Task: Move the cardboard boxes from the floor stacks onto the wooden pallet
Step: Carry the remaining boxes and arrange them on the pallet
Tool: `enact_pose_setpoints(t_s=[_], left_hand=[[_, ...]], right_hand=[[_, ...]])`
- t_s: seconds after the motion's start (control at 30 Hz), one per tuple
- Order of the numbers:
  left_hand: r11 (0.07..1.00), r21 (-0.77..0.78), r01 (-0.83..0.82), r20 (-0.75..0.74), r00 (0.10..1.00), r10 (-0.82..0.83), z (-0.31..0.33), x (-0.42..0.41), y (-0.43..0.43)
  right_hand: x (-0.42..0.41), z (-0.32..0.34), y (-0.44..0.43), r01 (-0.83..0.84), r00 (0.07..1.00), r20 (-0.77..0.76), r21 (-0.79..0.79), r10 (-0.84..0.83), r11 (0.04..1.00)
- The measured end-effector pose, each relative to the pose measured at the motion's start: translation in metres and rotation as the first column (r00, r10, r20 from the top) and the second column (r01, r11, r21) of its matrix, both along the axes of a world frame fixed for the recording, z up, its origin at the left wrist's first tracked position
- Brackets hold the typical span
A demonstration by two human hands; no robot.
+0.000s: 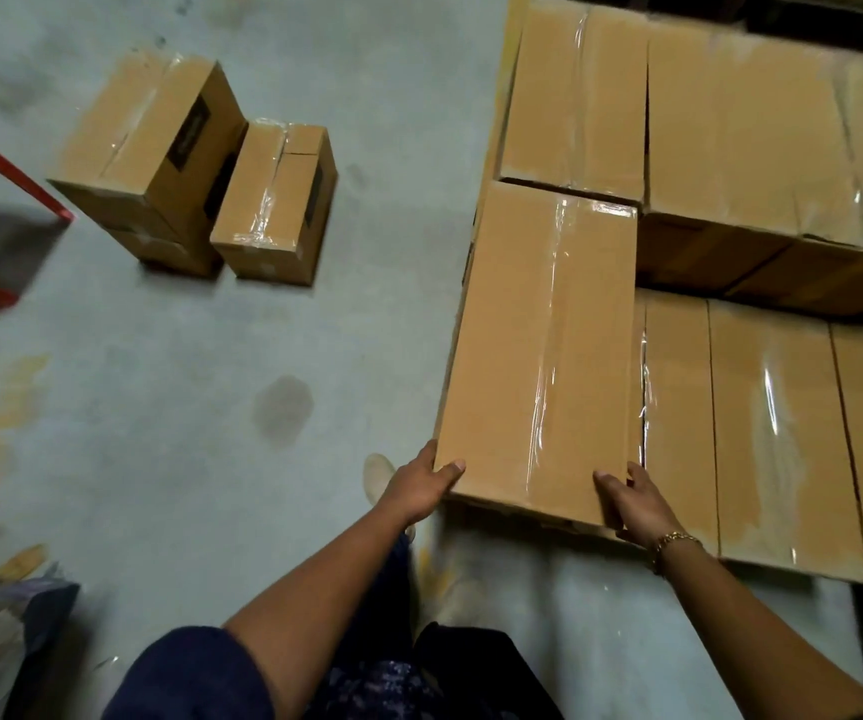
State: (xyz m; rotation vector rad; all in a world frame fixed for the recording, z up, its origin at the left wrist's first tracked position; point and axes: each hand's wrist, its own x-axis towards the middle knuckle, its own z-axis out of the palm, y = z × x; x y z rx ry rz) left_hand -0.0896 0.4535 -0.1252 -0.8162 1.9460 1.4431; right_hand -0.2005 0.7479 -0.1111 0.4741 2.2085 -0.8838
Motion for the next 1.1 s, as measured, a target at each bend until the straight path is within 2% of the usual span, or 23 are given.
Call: enact_pose_setpoints(t_s=[0.27,0.7,1.1], left_hand=[[0.997,-0.053,0.057,-0.073,0.995,-0.061,-0.002,-0.003,-0.002],[0.996,-0.056,0.070,-0.010,0.997,-0.071,-0.004,-0.004,0.007],[0.997,-0.054,0.057,-0.060,0.996,-0.061,0.002,-0.002,0.005]], right_hand=[[0.004,-0.005,-0.006,0.012,0.997,-0.072,0.032,-0.010,0.999],[0.003,-0.004,0.002,0.019,0.998,-0.064,0.042,-0.016,0.999],[0.003,-0.008,0.001,0.017,0.996,-0.084,0.059,-0.012,0.998]])
